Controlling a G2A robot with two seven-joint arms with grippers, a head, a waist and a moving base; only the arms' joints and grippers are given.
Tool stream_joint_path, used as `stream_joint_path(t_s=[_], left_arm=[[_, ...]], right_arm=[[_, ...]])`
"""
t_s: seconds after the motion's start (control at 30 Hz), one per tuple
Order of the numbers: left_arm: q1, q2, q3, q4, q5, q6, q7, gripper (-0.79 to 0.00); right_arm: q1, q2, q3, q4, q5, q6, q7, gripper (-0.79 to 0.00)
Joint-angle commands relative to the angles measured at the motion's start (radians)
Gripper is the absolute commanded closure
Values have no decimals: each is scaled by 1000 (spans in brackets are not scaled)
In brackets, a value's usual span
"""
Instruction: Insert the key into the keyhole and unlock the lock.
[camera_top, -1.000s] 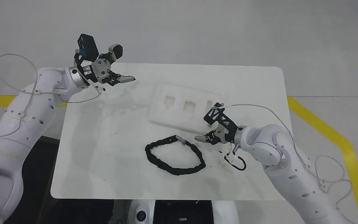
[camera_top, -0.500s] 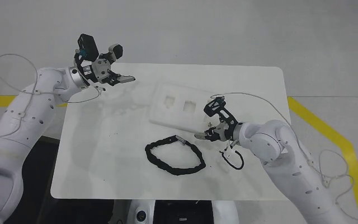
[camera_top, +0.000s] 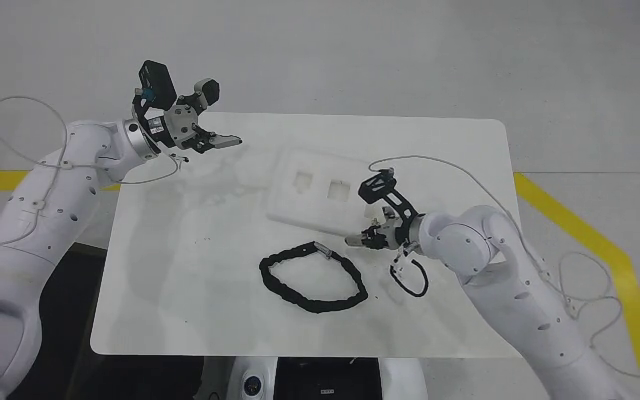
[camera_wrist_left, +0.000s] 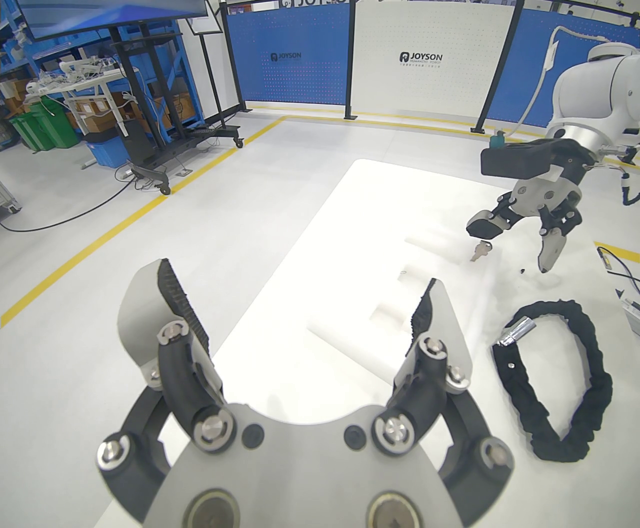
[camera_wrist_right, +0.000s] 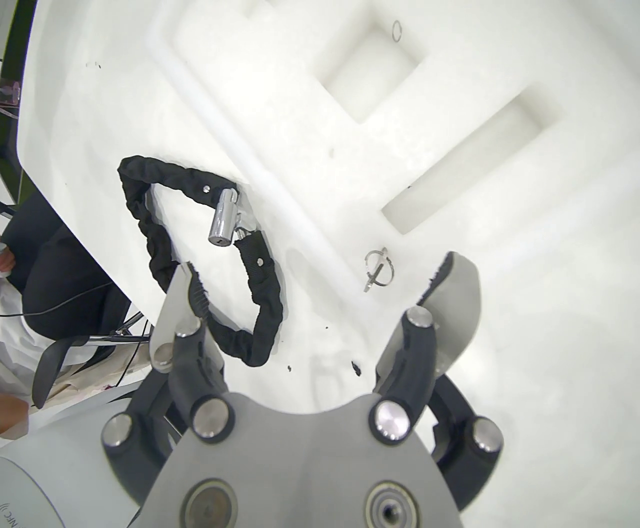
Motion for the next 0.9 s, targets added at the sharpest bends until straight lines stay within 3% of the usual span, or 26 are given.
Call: stream_joint_path(t_s=[0.0,0.23,0.87], left_arm=[[0,0,0,0,0,0,0,-785],[0,0,0,0,0,0,0,-785],[0,0,0,0,0,0,0,-785]], right_arm=[[8,-1,-9,6,-18,16,16,-570],[34,-6,-35,29,-87,72,50,-406],[61,-16,-59,21,-168,105,74,-317]])
